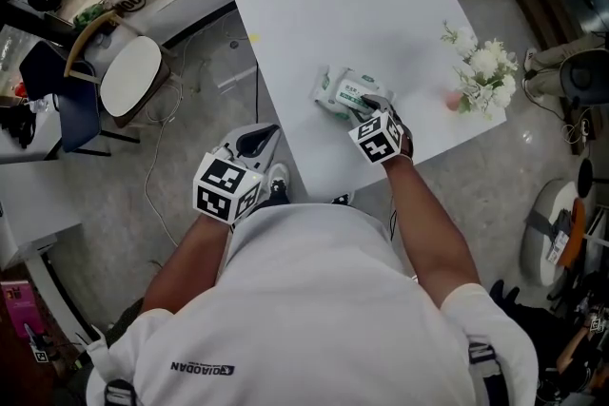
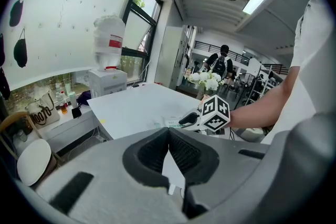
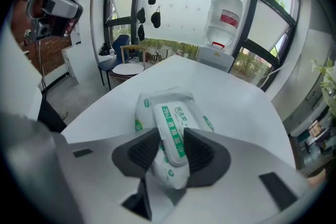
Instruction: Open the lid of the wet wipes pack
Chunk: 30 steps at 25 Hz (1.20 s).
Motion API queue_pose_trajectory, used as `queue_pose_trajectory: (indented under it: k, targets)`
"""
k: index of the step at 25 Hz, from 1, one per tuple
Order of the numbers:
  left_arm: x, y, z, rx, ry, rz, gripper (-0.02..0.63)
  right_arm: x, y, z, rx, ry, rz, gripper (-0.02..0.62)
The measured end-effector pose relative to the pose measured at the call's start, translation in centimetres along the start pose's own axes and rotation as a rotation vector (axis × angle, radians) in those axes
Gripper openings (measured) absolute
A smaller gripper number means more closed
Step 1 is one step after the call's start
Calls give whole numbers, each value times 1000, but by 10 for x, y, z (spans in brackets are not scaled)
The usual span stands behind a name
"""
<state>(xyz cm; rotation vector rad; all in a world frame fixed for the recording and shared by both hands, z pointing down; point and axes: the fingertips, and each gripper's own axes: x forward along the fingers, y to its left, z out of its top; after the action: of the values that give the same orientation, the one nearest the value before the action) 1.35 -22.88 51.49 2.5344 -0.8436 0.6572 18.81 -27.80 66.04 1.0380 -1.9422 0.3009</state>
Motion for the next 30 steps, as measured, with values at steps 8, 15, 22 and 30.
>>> queue_pose_trajectory:
  k: [8, 15, 22, 30]
  targets:
    - [4, -5, 4, 2, -4, -12, 0, -9, -1, 3, 168, -41, 83, 114]
    - [9, -9, 9, 7, -7, -24, 0, -17, -15, 8, 319, -91, 124, 92]
    - [11, -8, 12, 9, -13, -27, 0, -27, -46, 23, 231, -122, 1, 60]
    - [6, -3, 8, -2, -8, -8, 0, -15, -80, 37, 86, -98, -118, 46]
